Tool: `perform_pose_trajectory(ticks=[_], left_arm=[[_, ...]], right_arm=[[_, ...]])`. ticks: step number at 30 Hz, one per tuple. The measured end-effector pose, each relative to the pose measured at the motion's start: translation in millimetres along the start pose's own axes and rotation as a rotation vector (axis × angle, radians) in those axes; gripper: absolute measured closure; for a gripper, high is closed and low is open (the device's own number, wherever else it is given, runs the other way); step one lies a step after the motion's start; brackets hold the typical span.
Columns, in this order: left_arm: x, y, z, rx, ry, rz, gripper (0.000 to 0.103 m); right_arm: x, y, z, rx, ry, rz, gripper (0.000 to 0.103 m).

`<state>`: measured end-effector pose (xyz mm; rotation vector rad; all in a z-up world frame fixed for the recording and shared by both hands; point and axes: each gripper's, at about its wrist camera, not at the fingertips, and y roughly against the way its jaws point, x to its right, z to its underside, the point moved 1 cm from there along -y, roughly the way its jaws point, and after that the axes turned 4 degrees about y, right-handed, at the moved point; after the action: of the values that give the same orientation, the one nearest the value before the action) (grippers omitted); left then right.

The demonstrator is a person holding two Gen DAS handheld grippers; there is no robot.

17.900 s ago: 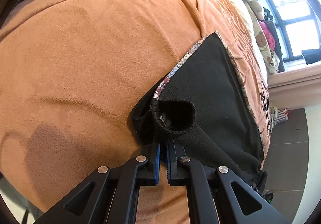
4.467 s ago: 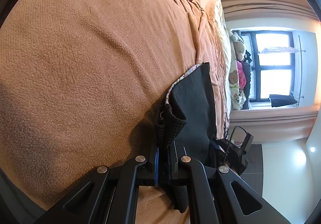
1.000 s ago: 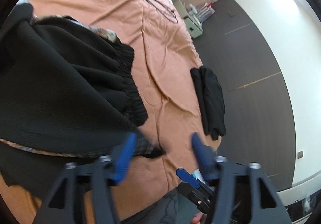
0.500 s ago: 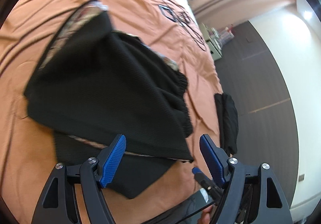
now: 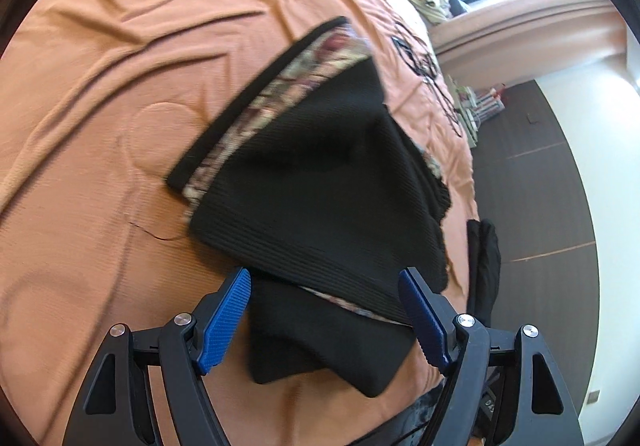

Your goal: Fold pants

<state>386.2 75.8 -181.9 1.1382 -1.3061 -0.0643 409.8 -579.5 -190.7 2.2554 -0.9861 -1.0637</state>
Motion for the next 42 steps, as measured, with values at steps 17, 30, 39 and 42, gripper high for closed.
perform_pose_trajectory(ticks=[17, 30, 39, 42], left_arm=[[-24.0, -29.0, -33.1, 0.048, 0.071, 0.043, 0.03], [25.3, 22.7, -41.2, 0.171, -0.064, 0.081, 0.092], [72.9, 33.4, -53.2, 0.194, -0.141, 0.114, 0.094], [91.7, 31.8, -60.8, 0.195, -0.169, 0.116, 0.094]], right_arm=[[-7.1, -10.4, 1.3, -0.022, 0.009, 0.047, 0.035], [-10.8, -6.5, 10.3, -0.022, 0.08, 0.047, 0.035], [-7.3, -2.4, 7.7, 0.026, 0.086, 0.062, 0.035], [-6.7, 0.6, 6.1, 0.053, 0.094, 0.07, 0.041]])
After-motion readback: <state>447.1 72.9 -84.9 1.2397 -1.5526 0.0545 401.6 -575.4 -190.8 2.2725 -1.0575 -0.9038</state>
